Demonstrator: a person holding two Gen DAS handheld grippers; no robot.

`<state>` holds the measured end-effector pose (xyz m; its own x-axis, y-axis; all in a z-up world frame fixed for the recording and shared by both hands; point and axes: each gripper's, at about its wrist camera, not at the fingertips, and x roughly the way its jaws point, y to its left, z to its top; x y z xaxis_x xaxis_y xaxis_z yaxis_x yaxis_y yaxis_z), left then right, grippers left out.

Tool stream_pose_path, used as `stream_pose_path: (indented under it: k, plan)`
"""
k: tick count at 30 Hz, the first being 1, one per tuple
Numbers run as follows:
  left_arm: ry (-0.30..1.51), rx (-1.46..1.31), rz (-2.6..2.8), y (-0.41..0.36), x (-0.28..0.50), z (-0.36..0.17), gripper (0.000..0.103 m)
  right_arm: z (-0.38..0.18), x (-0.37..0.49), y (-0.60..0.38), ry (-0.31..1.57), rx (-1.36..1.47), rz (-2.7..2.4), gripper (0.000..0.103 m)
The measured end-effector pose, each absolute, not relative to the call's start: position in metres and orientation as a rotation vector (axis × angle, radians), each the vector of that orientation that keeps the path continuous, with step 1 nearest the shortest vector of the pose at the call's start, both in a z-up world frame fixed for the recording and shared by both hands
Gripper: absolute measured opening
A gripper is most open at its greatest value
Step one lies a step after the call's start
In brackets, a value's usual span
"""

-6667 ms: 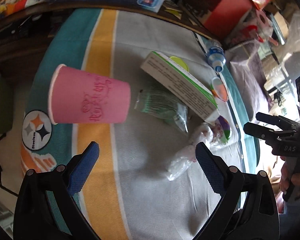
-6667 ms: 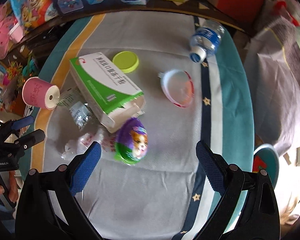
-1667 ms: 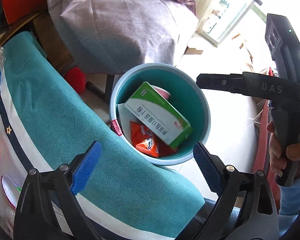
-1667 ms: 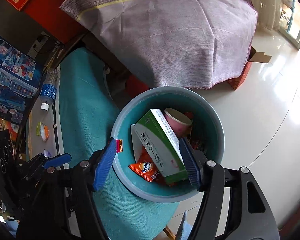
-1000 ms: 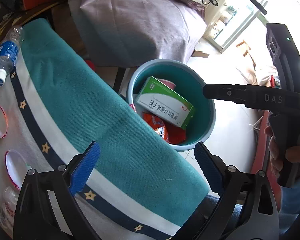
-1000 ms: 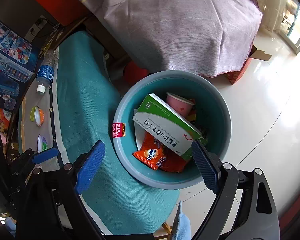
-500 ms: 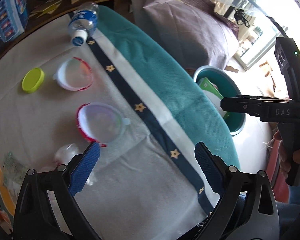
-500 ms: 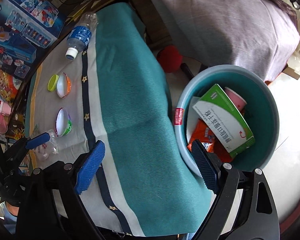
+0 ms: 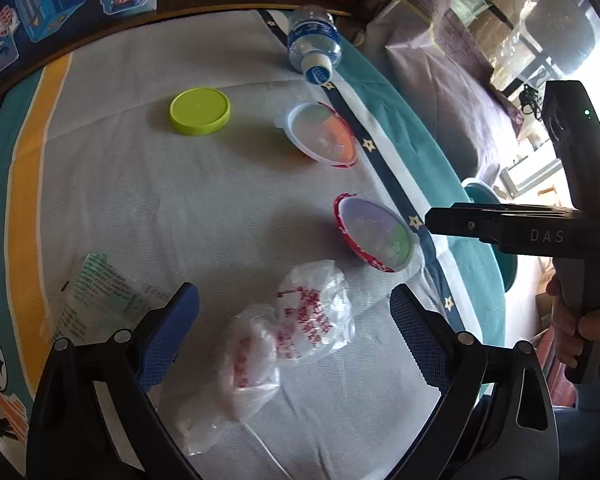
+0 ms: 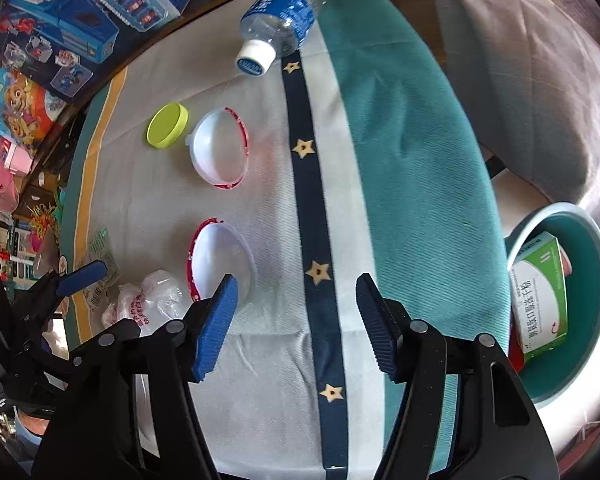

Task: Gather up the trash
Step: 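Grasp a white egg shell half with the right tool while the left grasps another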

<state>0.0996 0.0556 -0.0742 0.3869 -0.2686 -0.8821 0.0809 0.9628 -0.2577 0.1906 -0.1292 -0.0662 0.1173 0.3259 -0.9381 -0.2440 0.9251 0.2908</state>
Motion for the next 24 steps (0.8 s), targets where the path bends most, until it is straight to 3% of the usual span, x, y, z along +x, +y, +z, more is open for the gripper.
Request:
stream_pose_path:
  k: [3,10,13,14,24]
  plan:
    - [1.151,-0.206,-0.210,0.071,0.100,-0.077,0.096,-0.073,0.192,-0.111,1.411,0.035,0.437,0.038]
    - [1.150,-0.265,-0.191,0.098,0.100,-0.082,0.096,-0.083,0.193,-0.088,1.435,-0.014,0.438,0.032]
    - [1.147,-0.263,-0.192,0.099,0.101,-0.082,0.096,-0.085,0.191,-0.083,1.428,-0.055,0.426,0.016]
    - [1.148,-0.265,-0.193,0.099,0.101,-0.082,0.096,-0.085,0.190,-0.083,1.423,-0.067,0.421,0.006]
    - [1.117,-0.269,-0.227,0.077,0.133,-0.076,0.096,-0.057,0.206,-0.124,1.325,-0.004,0.340,0.005]
